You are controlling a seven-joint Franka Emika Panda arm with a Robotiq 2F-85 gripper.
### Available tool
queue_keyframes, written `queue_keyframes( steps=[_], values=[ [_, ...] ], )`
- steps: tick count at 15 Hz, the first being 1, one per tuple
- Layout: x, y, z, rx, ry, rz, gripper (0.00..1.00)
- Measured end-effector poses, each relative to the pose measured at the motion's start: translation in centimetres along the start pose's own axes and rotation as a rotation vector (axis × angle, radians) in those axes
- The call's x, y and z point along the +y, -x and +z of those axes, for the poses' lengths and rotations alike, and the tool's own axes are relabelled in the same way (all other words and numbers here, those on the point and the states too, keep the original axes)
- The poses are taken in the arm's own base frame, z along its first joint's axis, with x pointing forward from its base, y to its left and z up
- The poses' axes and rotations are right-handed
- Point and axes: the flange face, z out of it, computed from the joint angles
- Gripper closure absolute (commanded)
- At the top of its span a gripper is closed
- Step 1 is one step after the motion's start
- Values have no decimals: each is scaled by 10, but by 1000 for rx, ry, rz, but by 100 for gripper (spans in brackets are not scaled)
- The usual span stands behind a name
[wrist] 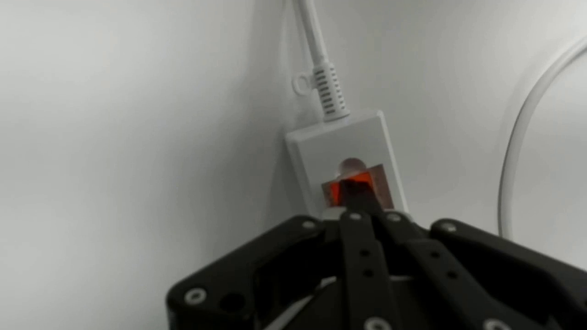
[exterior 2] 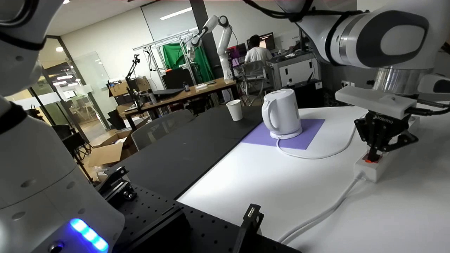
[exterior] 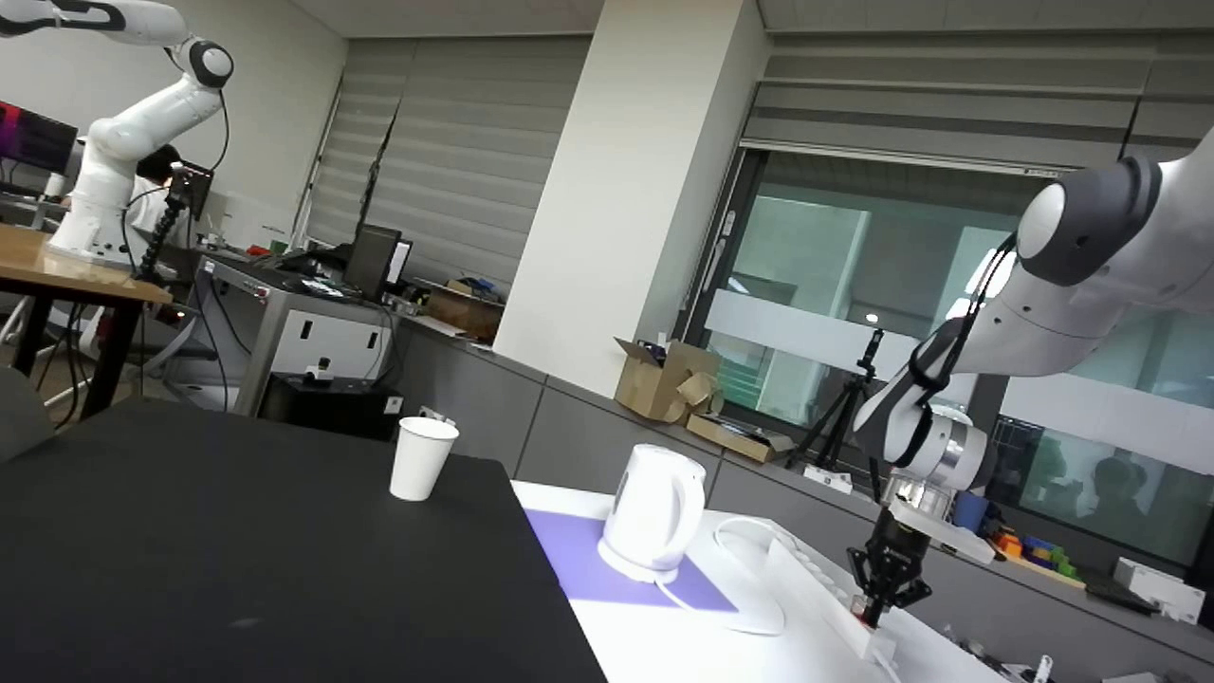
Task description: Turn on the extension cord switch
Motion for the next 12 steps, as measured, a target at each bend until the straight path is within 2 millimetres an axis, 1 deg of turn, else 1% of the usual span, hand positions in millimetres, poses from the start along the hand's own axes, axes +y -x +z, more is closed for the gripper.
queue_keyframes(
  steps=[2, 3, 5, 6, 8, 10, 12],
  values=[
    [-1, -1, 0, -1, -3, -2, 100],
    [-5, -2, -1, 1, 0, -8, 100],
    [-23, -3, -4, -1, 16, -43, 100],
    [-38, -3, -9, 0, 25, -67, 100],
    [-71, 1, -28, 4, 60, -125, 100],
    [-103, 6, -58, 32, 101, -183, 100],
    [-129, 14, -91, 75, 143, -235, 100]
  ],
)
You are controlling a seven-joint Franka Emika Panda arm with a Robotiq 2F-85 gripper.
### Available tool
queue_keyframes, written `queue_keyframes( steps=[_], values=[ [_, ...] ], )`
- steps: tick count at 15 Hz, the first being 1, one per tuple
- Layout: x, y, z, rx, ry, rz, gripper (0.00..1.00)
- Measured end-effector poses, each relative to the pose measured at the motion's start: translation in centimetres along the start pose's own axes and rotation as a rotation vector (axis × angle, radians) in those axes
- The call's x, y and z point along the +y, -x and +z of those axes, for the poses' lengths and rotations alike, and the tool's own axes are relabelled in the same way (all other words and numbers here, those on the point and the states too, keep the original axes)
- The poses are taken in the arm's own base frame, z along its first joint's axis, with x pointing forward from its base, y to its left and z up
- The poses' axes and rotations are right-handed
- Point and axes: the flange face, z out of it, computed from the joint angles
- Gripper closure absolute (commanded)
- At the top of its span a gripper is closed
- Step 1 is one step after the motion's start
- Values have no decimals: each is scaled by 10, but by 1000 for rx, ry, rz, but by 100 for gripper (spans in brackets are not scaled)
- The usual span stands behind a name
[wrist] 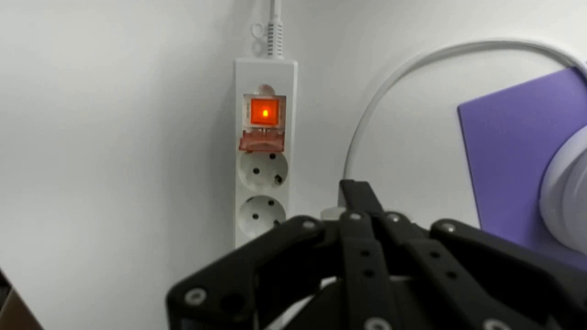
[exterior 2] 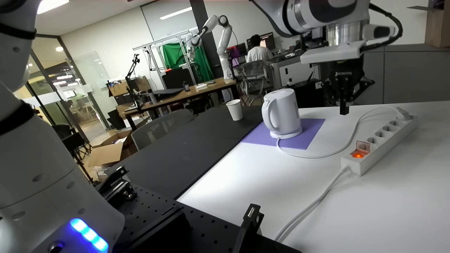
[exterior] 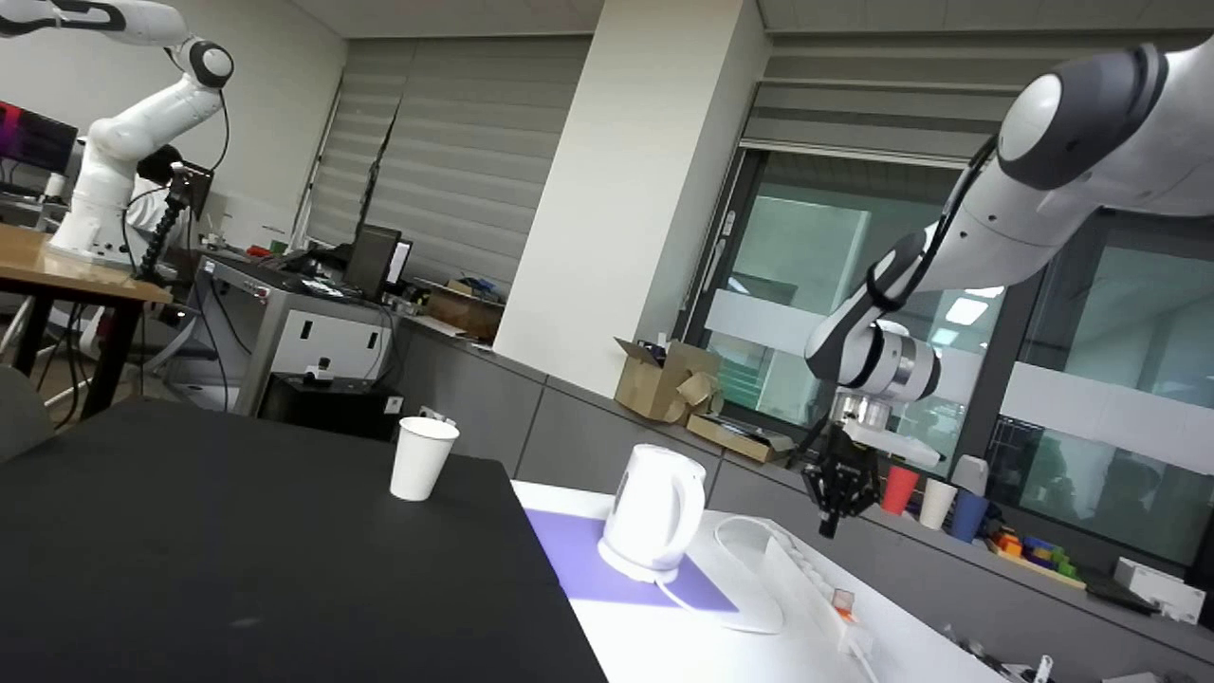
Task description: Turn on the extension cord switch
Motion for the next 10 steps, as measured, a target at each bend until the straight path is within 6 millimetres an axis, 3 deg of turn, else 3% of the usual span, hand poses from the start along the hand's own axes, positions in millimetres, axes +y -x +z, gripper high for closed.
queue_keyframes(
  steps=[3, 6, 7, 8, 10],
  values=[
    [-19, 6, -41, 67, 61, -48, 100],
    [-26, 15, -62, 123, 115, -66, 100],
    [-27, 18, -67, 135, 128, -69, 74],
    [-27, 21, -71, 145, 139, -73, 74],
    [-27, 28, -77, 160, 159, -74, 61]
  ],
)
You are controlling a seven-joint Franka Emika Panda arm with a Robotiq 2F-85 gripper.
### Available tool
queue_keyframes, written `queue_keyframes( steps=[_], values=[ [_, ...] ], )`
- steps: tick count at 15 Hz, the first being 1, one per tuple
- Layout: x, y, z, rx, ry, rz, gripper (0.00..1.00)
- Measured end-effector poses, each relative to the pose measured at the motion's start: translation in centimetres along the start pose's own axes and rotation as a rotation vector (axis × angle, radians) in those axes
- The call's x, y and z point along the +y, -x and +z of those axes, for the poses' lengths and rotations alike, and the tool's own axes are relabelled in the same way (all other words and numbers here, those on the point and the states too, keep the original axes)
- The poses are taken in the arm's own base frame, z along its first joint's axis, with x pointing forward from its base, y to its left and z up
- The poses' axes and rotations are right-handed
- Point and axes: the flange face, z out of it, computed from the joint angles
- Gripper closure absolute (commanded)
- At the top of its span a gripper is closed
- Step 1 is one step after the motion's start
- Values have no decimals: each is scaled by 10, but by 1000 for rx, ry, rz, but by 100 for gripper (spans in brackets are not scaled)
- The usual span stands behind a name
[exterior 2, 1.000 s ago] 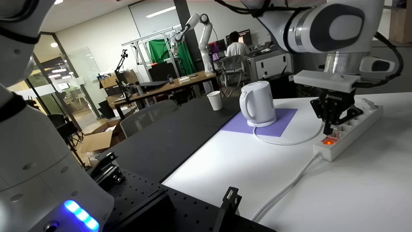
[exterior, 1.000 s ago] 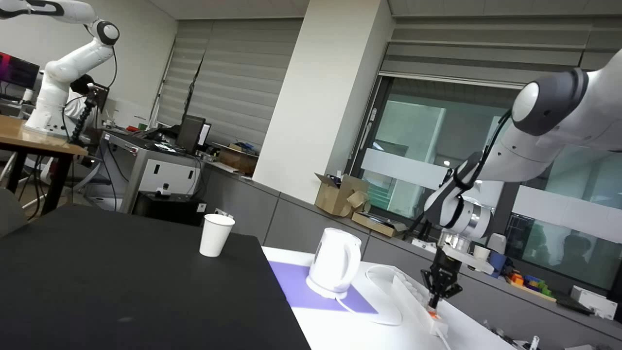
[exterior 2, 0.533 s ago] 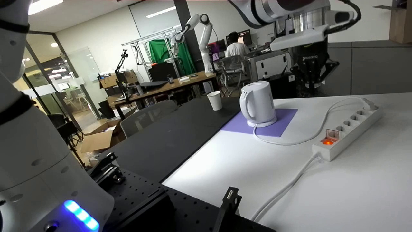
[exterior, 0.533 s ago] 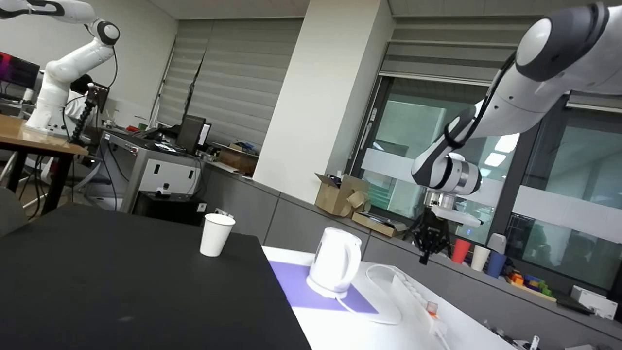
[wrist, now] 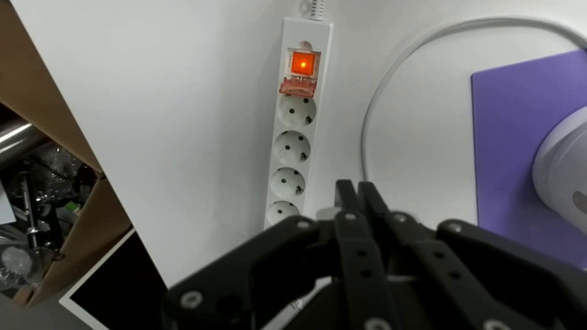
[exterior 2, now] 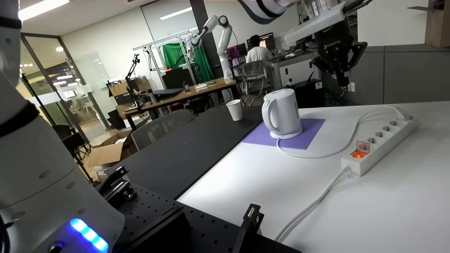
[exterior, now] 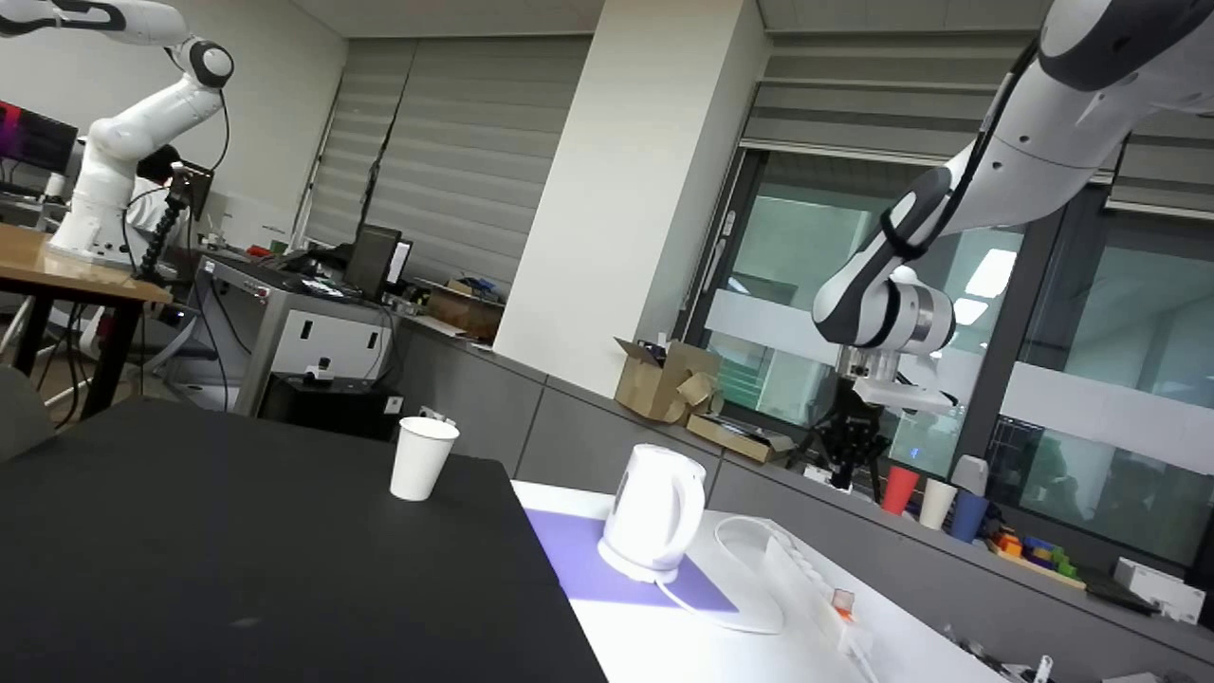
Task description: Turn on the extension cord switch
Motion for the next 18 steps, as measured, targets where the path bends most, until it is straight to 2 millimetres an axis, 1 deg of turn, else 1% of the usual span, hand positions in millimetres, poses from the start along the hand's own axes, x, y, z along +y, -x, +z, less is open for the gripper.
queue_keyframes(
  steps=[6, 9, 13, 18],
  values=[
    [4, 13, -15, 3, 37, 4, 19],
    [4, 16, -20, 2, 57, 6, 1],
    [4, 19, -24, 0, 75, 8, 0],
    [3, 22, -21, -7, 83, 0, 0]
  ],
)
